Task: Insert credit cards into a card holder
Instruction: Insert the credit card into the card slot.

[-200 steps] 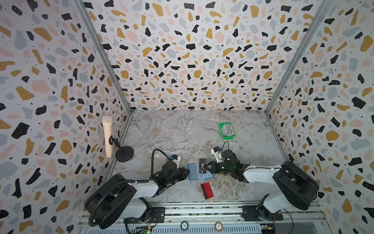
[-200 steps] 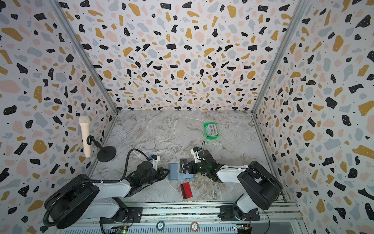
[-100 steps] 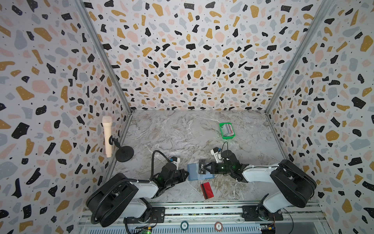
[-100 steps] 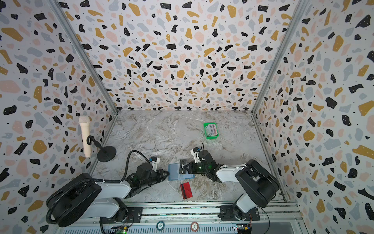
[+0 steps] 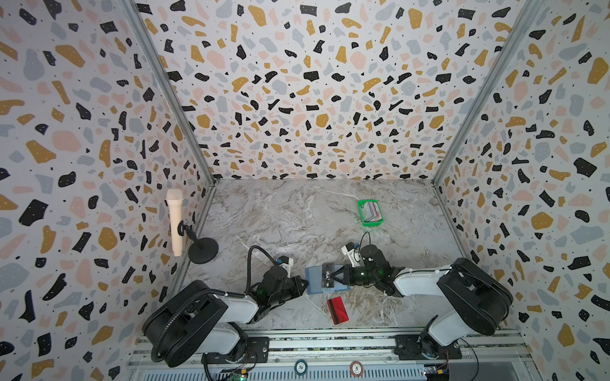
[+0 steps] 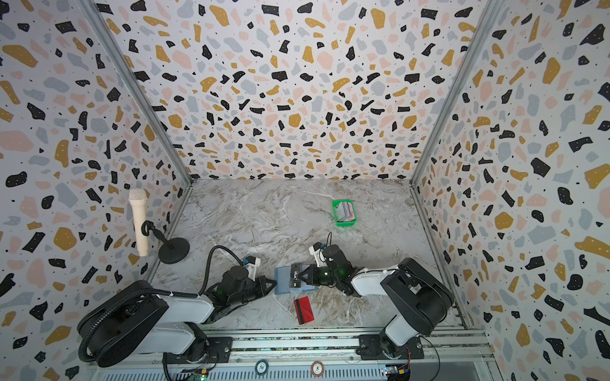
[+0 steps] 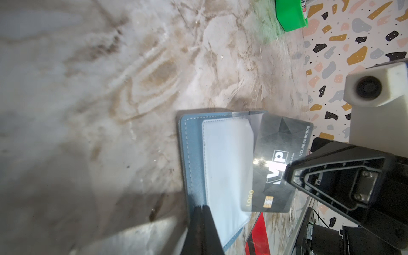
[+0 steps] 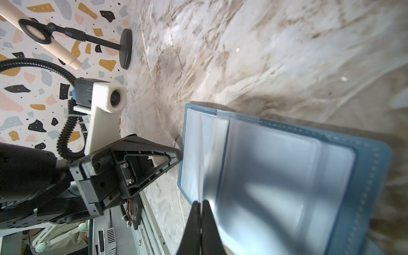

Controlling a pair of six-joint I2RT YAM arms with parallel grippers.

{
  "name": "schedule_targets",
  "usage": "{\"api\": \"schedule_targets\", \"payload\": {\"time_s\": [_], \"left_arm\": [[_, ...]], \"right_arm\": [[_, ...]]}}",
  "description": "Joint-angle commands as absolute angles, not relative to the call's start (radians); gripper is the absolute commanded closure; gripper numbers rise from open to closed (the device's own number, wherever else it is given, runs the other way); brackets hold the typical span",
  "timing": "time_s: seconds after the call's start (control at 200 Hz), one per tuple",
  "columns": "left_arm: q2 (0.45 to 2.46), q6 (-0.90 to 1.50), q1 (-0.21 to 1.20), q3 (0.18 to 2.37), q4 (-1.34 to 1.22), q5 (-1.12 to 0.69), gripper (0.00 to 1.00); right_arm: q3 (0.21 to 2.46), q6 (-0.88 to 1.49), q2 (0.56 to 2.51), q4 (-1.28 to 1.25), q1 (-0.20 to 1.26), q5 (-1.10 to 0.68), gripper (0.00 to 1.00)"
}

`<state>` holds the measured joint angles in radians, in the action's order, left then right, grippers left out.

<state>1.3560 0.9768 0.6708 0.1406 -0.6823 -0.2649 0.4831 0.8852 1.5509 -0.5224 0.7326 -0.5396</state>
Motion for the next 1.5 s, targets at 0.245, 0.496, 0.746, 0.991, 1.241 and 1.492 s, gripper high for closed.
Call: {"api": "schedule_targets", "payload": {"time_s": [0.245, 0.496, 0.746, 0.991, 1.241, 1.492], "left_arm": [[1.344, 0.968, 0.675, 0.140, -0.699, -0.281, 1.00], [1.343, 0.954, 0.676, 0.144, -0.680, -0.276, 1.00], [1.353, 0.956, 0.676, 0.147, -0.684, -0.281, 1.00], [1.367, 0.955, 0.676, 0.152, -0.684, -0.281, 1.00], [1.369, 0.950, 0.676, 0.156, -0.684, -0.274, 1.00], [1.381, 0.946, 0.677, 0.160, -0.689, -0.277, 1.00]], "right_arm": [[0.532, 0.808, 1.616, -0.413, 0.723, -0.640, 1.00], [0.565, 0.740, 1.637, -0.357, 0.713, -0.669, 1.00], [0.592, 0.712, 1.674, -0.332, 0.709, -0.687, 1.00], [0.629, 0.692, 1.712, -0.305, 0.709, -0.684, 1.00], [0.659, 0.661, 1.740, -0.266, 0.710, -0.688, 1.00], [0.673, 0.662, 1.767, -0.259, 0.722, -0.686, 1.00]]}}
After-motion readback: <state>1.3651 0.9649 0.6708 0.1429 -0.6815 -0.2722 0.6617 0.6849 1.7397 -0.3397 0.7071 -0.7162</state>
